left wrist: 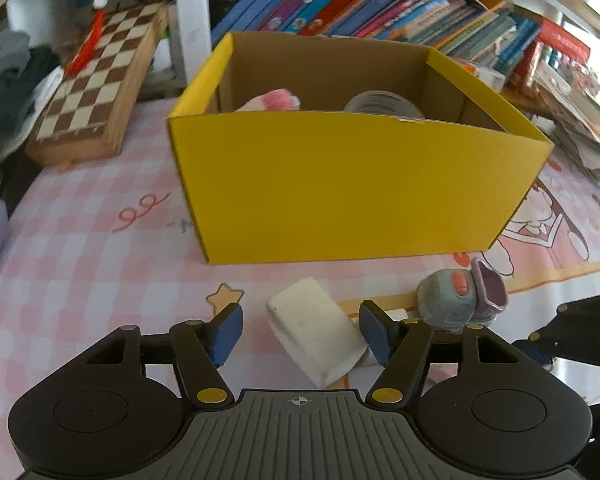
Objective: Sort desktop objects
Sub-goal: 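Grasp the pink eraser with the right tool while the left tool grasps the white block, then carry the eraser and the white block up toward the yellow box with both tools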
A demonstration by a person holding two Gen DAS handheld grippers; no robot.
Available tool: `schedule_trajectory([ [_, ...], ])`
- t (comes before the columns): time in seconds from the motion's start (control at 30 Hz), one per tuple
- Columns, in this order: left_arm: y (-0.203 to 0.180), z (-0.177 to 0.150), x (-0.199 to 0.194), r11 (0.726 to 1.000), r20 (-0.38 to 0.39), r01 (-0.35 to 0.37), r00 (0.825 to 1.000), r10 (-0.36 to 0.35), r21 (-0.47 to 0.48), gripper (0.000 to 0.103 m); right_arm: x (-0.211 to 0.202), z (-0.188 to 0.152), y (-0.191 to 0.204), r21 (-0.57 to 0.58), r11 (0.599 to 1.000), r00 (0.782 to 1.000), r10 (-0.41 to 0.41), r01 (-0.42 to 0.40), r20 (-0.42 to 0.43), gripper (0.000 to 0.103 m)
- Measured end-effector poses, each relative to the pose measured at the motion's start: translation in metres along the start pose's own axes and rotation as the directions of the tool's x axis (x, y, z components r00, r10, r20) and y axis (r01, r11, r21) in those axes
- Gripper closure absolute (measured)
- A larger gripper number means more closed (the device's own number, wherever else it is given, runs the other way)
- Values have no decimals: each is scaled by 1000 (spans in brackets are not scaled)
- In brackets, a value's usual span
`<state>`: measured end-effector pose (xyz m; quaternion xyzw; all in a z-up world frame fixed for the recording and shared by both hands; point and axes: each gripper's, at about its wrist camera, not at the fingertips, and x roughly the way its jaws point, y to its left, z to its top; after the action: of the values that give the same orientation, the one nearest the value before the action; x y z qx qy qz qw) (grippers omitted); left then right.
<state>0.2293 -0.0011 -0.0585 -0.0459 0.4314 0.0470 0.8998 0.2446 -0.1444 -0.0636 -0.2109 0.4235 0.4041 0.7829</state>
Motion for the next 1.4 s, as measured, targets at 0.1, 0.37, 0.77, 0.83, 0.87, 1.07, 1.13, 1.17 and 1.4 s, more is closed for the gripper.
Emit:
schedule_trajectory([
  [0.1,0,-2,-5,1000,5,-2,1000,2,20,64,-2,-2,-2,9,1000,1000,3,-3,0,77],
  [0.37,-11,-6,-9,995,-8,-15,1000,16,96,72,-2,-3,-1,2,1000,1000,1,-1,0,77],
  [0.77,-8,-7,2,997,-20,28,999,-26,72,76,-2,-2,-1,-2,1000,1000,0,0,1,79],
  [0.83,-7,-7,-2,997,-24,43,999,-42,69,79,-2,-2,0,10,1000,1000,-1,1,-1,79],
  [0.87,-6,-8,-4,996,-26,51,998,-49,67,79,-3,-2,1,18,1000,1000,-5,5,0,79],
  [1.07,-2,-15,-22,995,-6,65,998,-65,72,81,-14,-5,3,59,998,999,-31,30,14,79],
  [1.13,1,-16,-28,995,4,65,998,-66,70,81,-17,-6,4,74,997,999,-40,38,15,79],
  [1.17,2,-16,-31,995,8,65,998,-66,69,81,-18,-7,4,82,996,999,-44,43,15,79],
  [1.4,10,-24,-49,994,36,82,996,-85,78,82,-27,-10,16,105,992,998,-65,63,15,79],
])
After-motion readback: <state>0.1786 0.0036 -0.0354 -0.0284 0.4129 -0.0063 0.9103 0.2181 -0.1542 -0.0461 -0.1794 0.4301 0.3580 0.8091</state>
